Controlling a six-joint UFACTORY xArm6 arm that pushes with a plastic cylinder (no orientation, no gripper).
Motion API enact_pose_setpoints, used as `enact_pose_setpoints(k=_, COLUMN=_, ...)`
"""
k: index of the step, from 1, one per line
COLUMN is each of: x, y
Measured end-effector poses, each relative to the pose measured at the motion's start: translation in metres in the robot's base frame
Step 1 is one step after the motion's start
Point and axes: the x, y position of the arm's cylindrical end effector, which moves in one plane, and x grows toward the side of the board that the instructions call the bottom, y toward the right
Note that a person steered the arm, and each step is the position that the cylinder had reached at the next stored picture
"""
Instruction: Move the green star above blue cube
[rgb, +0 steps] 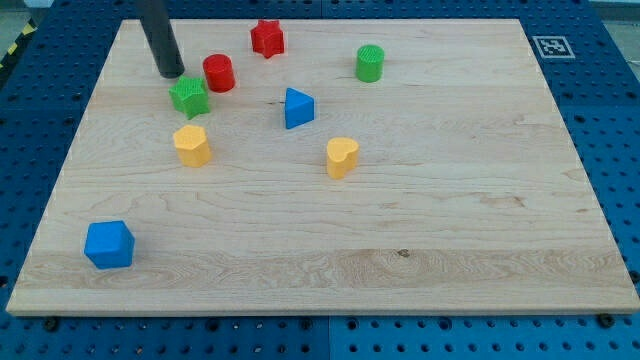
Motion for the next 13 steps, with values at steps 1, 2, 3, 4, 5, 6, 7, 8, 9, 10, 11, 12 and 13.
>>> enact_pose_setpoints(k=1, x=0.007, y=0.019)
enact_pose_setpoints(k=2, x=0.02, y=0.035)
enact_pose_setpoints(k=3, x=0.025, y=0.035)
enact_pose_setpoints(k=4, x=0.037, y=0.035)
enact_pose_setpoints(k=5, x=0.054, y=0.035)
enact_pose_setpoints(k=6, x=0.071, y=0.035)
enact_pose_setpoints(k=7, x=0.087, y=0.035)
enact_pose_setpoints(k=8, x=0.102, y=0.035)
enact_pose_setpoints(k=9, x=0.115, y=0.026)
enact_pose_setpoints(k=10, x=0.117, y=0.014)
enact_pose_setpoints(k=11, x=0.115, y=0.014)
enact_pose_setpoints(k=12, x=0.111, y=0.014)
enact_pose_setpoints(k=13, x=0.111, y=0.011)
